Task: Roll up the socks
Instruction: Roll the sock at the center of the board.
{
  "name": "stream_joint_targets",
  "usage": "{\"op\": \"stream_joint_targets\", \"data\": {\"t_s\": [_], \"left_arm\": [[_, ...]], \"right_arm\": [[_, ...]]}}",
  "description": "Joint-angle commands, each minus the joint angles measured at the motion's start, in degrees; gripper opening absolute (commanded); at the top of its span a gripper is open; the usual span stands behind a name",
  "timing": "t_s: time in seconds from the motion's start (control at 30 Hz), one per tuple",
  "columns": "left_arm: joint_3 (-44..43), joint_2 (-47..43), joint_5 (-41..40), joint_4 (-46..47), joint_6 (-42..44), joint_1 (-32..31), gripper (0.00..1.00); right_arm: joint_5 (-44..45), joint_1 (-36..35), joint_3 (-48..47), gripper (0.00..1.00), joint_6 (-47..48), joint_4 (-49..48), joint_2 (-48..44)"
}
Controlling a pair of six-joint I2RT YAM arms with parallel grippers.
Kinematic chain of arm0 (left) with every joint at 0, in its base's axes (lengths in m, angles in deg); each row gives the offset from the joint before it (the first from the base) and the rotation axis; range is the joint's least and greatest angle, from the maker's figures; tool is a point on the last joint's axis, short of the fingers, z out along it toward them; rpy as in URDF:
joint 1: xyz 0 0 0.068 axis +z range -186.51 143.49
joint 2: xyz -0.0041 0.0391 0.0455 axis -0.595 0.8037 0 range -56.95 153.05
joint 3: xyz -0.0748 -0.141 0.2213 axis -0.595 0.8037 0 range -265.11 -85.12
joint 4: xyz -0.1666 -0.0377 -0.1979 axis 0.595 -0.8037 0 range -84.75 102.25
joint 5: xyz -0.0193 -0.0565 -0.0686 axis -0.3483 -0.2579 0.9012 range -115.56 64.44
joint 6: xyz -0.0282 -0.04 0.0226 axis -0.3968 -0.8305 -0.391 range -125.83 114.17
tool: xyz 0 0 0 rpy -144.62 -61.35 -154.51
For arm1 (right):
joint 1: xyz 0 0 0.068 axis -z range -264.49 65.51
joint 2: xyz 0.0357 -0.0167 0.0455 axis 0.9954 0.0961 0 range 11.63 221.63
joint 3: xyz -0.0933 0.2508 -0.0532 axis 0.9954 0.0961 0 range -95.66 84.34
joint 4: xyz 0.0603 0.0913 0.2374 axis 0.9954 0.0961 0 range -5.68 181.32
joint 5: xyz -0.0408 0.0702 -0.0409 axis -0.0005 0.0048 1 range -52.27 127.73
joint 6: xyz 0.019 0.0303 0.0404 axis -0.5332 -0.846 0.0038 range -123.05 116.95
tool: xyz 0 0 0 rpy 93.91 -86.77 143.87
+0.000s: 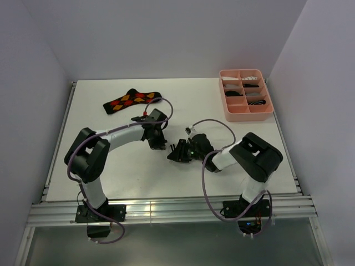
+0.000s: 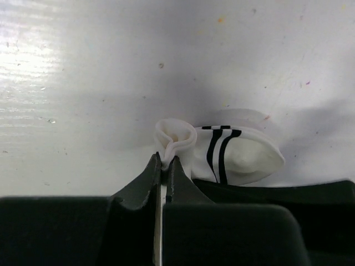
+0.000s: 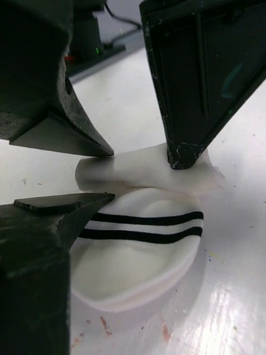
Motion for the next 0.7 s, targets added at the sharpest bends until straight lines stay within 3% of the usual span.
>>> {"op": "stream_joint_targets", "data": {"t_s": [0.0, 0.3, 0.67], "left_arm": [[-5.05, 1.80, -6.39, -10.44, 2.32, -1.72, 0.00], [-13.84, 6.90, -7.26, -17.12, 4.16, -2.87, 0.00], [-15.35, 8.92, -5.68, -18.80, 4.51, -2.95, 0.00]], "right_arm": [[12.48, -2.96, -2.51, 0.41, 9.95, 13.61, -5.59], [50.78, -20.80, -8.83, 0.47, 21.21, 28.56, -13.43], [59.62, -29.16, -19.30, 0.49, 26.06, 33.85, -2.45]]}}
